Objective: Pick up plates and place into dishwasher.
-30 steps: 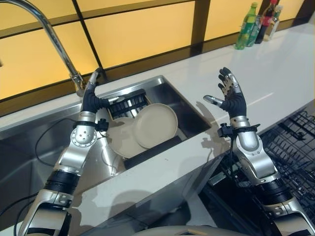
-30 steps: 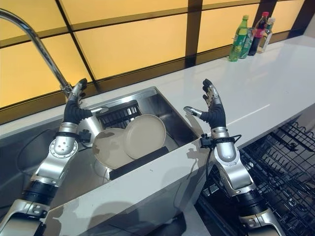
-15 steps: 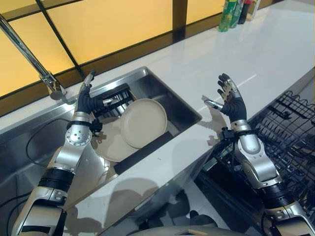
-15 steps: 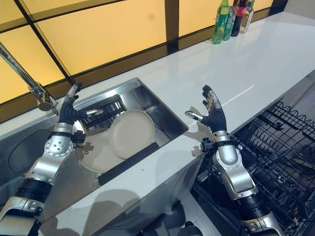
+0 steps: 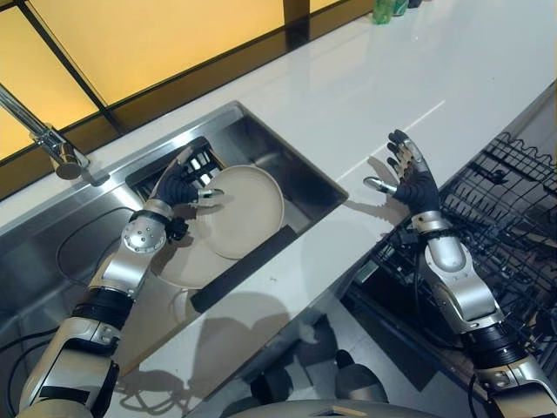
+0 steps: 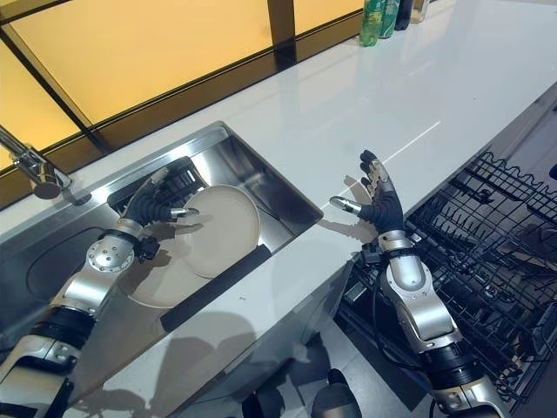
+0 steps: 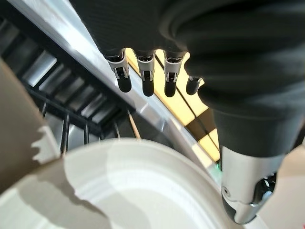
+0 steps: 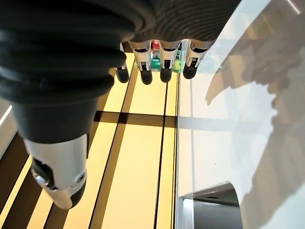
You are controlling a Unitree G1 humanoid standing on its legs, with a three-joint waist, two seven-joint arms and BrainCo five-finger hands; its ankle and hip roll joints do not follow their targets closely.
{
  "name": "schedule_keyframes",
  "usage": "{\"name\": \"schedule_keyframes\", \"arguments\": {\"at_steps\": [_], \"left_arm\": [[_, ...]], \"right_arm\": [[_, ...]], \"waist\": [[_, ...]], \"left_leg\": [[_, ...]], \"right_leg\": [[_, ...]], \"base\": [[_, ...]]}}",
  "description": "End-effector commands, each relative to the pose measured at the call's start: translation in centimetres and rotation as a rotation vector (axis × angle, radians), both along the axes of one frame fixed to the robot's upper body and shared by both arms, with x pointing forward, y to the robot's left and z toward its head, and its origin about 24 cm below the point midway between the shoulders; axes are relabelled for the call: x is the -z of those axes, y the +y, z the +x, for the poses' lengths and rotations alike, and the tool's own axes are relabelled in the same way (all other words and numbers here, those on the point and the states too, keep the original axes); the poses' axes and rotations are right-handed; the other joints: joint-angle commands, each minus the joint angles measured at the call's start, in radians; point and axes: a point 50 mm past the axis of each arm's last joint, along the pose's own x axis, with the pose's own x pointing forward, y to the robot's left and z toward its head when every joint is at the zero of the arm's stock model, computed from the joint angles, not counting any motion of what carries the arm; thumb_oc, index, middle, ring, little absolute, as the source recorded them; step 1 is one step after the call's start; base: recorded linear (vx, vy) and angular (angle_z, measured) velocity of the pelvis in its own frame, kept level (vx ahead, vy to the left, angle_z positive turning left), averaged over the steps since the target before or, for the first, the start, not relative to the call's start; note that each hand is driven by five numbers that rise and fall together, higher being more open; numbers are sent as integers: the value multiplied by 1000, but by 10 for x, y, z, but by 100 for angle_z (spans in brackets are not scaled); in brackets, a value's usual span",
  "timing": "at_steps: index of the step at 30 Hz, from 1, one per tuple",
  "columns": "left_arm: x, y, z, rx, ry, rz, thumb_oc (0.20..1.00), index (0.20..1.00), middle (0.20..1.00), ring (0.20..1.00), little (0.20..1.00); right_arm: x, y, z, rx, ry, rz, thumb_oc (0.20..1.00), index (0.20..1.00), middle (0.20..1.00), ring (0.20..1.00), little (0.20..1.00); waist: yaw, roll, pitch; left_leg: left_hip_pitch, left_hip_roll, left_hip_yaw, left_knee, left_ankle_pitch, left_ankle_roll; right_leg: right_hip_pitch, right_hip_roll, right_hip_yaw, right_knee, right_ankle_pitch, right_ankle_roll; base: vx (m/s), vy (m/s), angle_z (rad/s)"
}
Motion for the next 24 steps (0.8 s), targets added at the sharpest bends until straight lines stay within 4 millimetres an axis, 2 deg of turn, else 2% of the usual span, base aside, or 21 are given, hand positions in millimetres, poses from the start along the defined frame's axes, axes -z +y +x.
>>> {"name": "schedule_keyframes", "arguments": {"at_steps": [1, 6, 8, 14, 24], "left_arm": [[-27, 0, 15, 24, -42, -35, 1000, 1000, 1000, 1000, 1000], [-17, 3, 18, 51, 40, -27, 1000, 1000, 1000, 1000, 1000], [-3, 6, 18, 66, 143, -30, 1000, 1000, 1000, 1000, 1000], [18, 9, 17, 85, 287, -123, 1000, 1000, 1000, 1000, 1000], [25, 4, 15, 134, 298, -241, 1000, 1000, 1000, 1000, 1000]], "right_arm": [[-26, 0, -3, -21, -121, -10, 1000, 1000, 1000, 1000, 1000], [-31, -2, 0, -26, -124, -33, 1000, 1000, 1000, 1000, 1000], [-32, -4, 0, -32, -119, -47, 1000, 1000, 1000, 1000, 1000], [-34, -7, 0, -47, -108, -82, 1000, 1000, 1000, 1000, 1000], [-36, -12, -1, -59, -105, -116, 1000, 1000, 1000, 1000, 1000]], "waist": [[4, -10, -58], [-9, 3, -42], [-19, 11, -40], [-39, 34, -40], [-56, 63, -34]], "left_leg": [[-81, -25, -27, 250, -205, 60], [-84, -32, -19, 243, -198, 61], [-76, -36, -13, 240, -198, 61], [-63, -49, -3, 227, -196, 64], [-53, -68, 5, 214, -193, 64]], "right_leg": [[-191, -61, 7, 153, 29, 73], [-198, -65, 14, 155, 31, 71], [-198, -66, 16, 155, 32, 72], [-198, -69, 23, 157, 26, 71], [-200, -74, 30, 160, 19, 68]], "base": [[-7, 55, -1], [-11, 67, -3], [42, 77, 1], [46, 80, -2], [19, 73, -5]]}}
